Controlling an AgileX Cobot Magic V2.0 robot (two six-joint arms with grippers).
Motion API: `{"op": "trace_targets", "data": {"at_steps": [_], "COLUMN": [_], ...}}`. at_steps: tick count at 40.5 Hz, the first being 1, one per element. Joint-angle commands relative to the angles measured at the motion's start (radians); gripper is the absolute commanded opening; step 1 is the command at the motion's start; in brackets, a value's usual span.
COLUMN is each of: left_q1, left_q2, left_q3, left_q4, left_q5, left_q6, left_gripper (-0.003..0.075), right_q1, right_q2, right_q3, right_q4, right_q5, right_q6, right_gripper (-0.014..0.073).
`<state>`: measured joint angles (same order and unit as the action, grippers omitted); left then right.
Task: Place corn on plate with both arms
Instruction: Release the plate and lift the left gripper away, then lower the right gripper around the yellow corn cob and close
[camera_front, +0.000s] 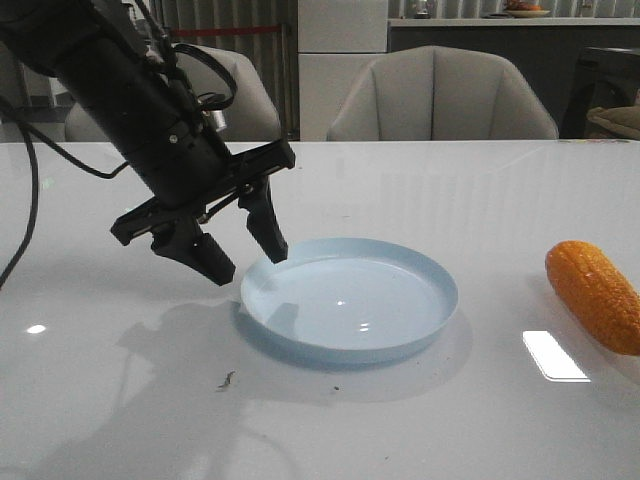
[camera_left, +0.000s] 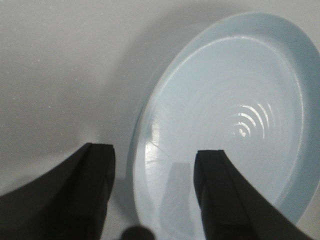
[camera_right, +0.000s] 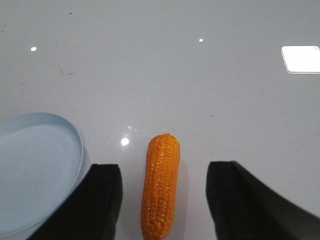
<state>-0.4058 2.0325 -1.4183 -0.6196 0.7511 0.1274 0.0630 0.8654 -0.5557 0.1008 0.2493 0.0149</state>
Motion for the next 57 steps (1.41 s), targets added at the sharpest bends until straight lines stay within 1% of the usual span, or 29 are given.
{"op": "trace_targets", "data": {"at_steps": [1, 6, 10, 12, 15, 20, 26, 30, 34, 36, 42, 46, 51, 54, 57], "left_q1": [0.001, 0.021, 0.037, 0.047, 0.065, 0.109, 0.199, 0.253, 0.306, 0.323, 0.327, 0.327, 0.327, 0.327, 0.327], "left_q2": [-0.074, -0.12, -0.182, -0.221, -0.301, -0.428, -0.585, -0.688, -0.798, -0.863, -1.025, -1.123, -1.209, -1.247, -1.276], "left_q3": [-0.035, -0.067, -0.115, -0.137, -0.157, -0.148, -0.089, 0.014, 0.174, 0.279, 0.547, 0.675, 0.781, 0.807, 0.813], "left_q4": [0.005, 0.021, 0.065, 0.113, 0.223, 0.341, 0.364, 0.364, 0.362, 0.353, 0.346, 0.311, 0.304, 0.304, 0.304], "left_q5": [-0.005, -0.021, -0.05, -0.058, -0.058, -0.056, -0.083, -0.149, -0.262, -0.316, -0.457, -0.513, -0.545, -0.543, -0.529], "left_q6": [0.046, 0.068, 0.146, 0.159, 0.162, 0.162, 0.162, 0.162, 0.162, 0.162, 0.162, 0.16, 0.16, 0.16, 0.16], "left_gripper": [0.0438, 0.0438, 0.0438, 0.0438, 0.0439, 0.0439, 0.0439, 0.0439, 0.0439, 0.0439, 0.0439, 0.0439, 0.0439, 0.0439, 0.0439], "right_q1": [-0.004, -0.004, -0.004, -0.004, -0.004, -0.004, -0.004, -0.004, -0.004, -0.004, -0.004, -0.005, -0.005, -0.011, -0.022], "right_q2": [-0.006, -0.006, -0.006, -0.006, -0.006, -0.006, -0.006, -0.006, -0.006, -0.006, 0.009, 0.059, 0.156, 0.234, 0.318], "right_q3": [-0.035, -0.035, -0.035, -0.035, -0.035, -0.035, -0.035, -0.035, -0.035, -0.035, -0.041, -0.081, -0.173, -0.244, -0.323], "right_q4": [0.0, 0.0, 0.0, 0.0, 0.0, 0.0, 0.0, 0.0, 0.003, 0.004, 0.013, 0.013, 0.013, 0.012, 0.012], "right_q5": [-0.077, -0.083, -0.08, -0.074, -0.064, -0.036, -0.005, 0.0, 0.017, 0.029, 0.069, 0.107, 0.118, 0.131, 0.177], "right_q6": [-0.006, -0.006, -0.006, -0.006, -0.006, -0.006, -0.006, -0.006, -0.006, -0.006, -0.005, -0.005, -0.005, -0.005, -0.005], "right_gripper": [0.0484, 0.0484, 0.0484, 0.0484, 0.0484, 0.0484, 0.0484, 0.0484, 0.0484, 0.0484, 0.0484, 0.0484, 0.0484, 0.0484, 0.0484]}}
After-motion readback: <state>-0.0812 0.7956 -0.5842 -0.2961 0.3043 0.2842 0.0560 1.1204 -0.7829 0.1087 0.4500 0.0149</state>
